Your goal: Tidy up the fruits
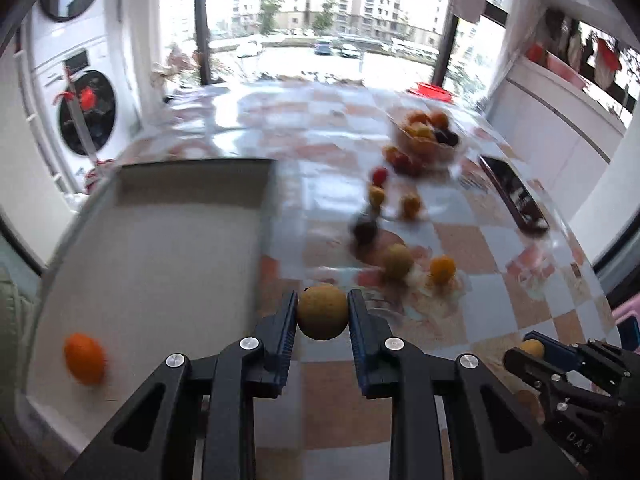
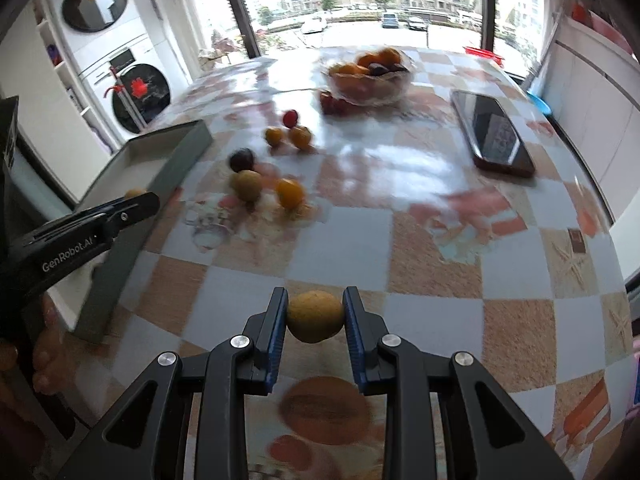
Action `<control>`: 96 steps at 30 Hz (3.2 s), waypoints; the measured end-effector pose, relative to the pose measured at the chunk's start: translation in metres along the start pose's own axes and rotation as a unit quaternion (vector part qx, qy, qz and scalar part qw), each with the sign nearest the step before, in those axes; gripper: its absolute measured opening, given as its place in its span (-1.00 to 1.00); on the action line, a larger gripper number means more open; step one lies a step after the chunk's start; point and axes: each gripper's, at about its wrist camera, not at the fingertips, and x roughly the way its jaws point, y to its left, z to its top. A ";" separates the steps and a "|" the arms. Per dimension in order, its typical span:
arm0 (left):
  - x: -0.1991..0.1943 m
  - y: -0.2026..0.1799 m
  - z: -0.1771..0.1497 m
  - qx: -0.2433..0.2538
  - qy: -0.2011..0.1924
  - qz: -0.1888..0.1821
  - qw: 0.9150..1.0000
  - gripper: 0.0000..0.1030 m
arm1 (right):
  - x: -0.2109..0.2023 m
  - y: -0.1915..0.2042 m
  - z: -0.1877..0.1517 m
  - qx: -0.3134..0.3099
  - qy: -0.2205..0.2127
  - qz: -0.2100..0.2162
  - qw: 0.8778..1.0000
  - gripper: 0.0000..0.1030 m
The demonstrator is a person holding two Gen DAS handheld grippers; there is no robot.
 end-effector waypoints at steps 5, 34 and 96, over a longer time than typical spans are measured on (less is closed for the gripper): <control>-0.012 0.041 -0.002 -0.022 -0.017 0.039 0.999 -0.48 | 0.002 0.033 0.012 -0.016 0.003 0.026 1.000 -0.40; -0.021 0.103 -0.028 -0.054 -0.049 0.122 0.990 1.00 | 0.041 0.152 0.063 -0.066 0.033 0.082 0.994 0.70; 0.071 -0.066 -0.012 0.003 0.045 0.035 0.998 1.00 | 0.014 -0.057 -0.021 0.037 -0.019 -0.134 0.990 1.00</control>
